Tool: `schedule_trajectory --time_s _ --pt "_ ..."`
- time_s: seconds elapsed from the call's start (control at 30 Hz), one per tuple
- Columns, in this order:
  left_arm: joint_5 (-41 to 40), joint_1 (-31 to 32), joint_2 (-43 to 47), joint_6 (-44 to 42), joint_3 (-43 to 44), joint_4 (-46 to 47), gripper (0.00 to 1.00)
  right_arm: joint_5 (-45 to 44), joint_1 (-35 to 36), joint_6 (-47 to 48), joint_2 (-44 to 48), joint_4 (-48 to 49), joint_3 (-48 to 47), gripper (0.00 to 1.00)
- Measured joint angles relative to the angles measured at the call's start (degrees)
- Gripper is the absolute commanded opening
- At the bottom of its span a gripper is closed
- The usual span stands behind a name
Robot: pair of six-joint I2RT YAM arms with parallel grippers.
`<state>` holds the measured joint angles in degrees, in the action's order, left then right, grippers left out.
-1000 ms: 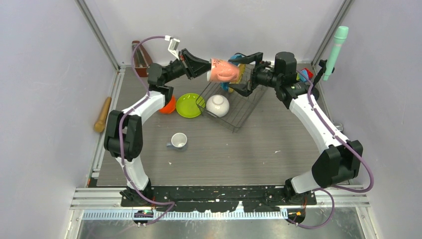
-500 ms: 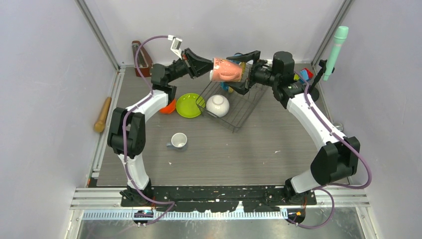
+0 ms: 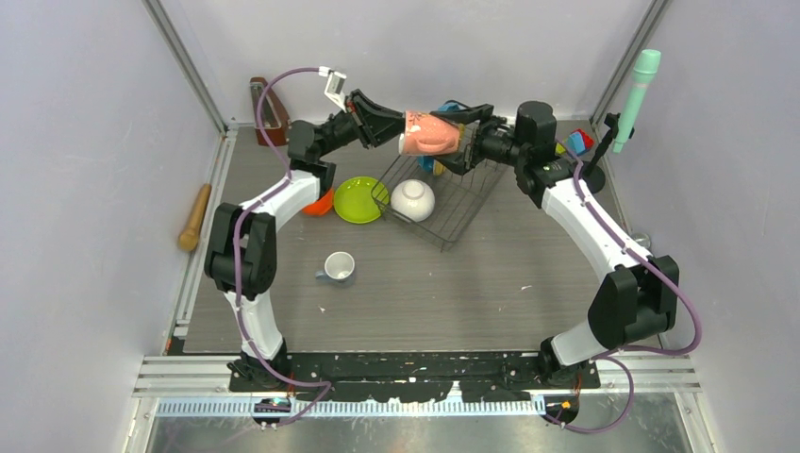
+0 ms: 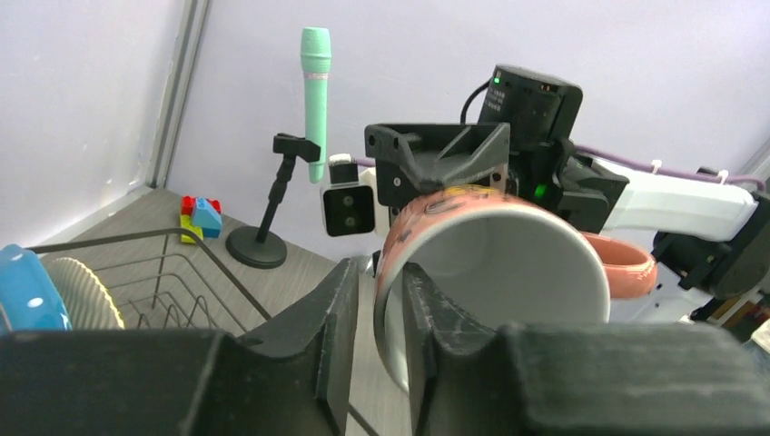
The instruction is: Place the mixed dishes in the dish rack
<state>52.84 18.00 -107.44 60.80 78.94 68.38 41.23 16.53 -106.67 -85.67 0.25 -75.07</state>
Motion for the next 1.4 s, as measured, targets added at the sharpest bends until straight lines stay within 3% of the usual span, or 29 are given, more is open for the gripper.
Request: schedule_trajectory --time_s 0.13,0.3,0.5,0.63,0.83,1.0,1.4 --pt "-1.64 0.00 0.57 -2.99 -0.07 -3.19 0.52 -0.28 -0.50 0.61 0.02 -1.07 0.98 0.01" --pt "-3.04 -0.15 2.69 -6.45 -1.49 -6.86 0.63 -1.49 -2.27 3.56 0.07 -4.92 1.05 0.00" --pt "-6.99 -1.46 8.61 -12.35 -6.38 -16.74 0.68 -8.87 -8.96 14.88 0.00 -19.30 -3.69 0.00" --pt "-15.26 -1.05 15.19 -21.49 -7.63 -34.60 0.71 -20.39 -11.15 27.96 -1.77 -31.08 -13.55 0.00" --pt "-32.39 6.99 22.93 -32.87 -6.67 -60.59 0.74 -39.15 -9.90 47.76 -9.68 -44.63 -30.08 0.00" --pt "-40.59 13.25 23.32 -35.87 -5.66 -74.84 0.74 -52.28 -8.50 57.81 -16.98 -49.96 -35.04 0.00" --pt "-44.44 15.26 23.87 -35.80 -10.01 -81.18 0.72 -67.28 -5.44 65.90 -29.77 -51.71 -47.89 0.00"
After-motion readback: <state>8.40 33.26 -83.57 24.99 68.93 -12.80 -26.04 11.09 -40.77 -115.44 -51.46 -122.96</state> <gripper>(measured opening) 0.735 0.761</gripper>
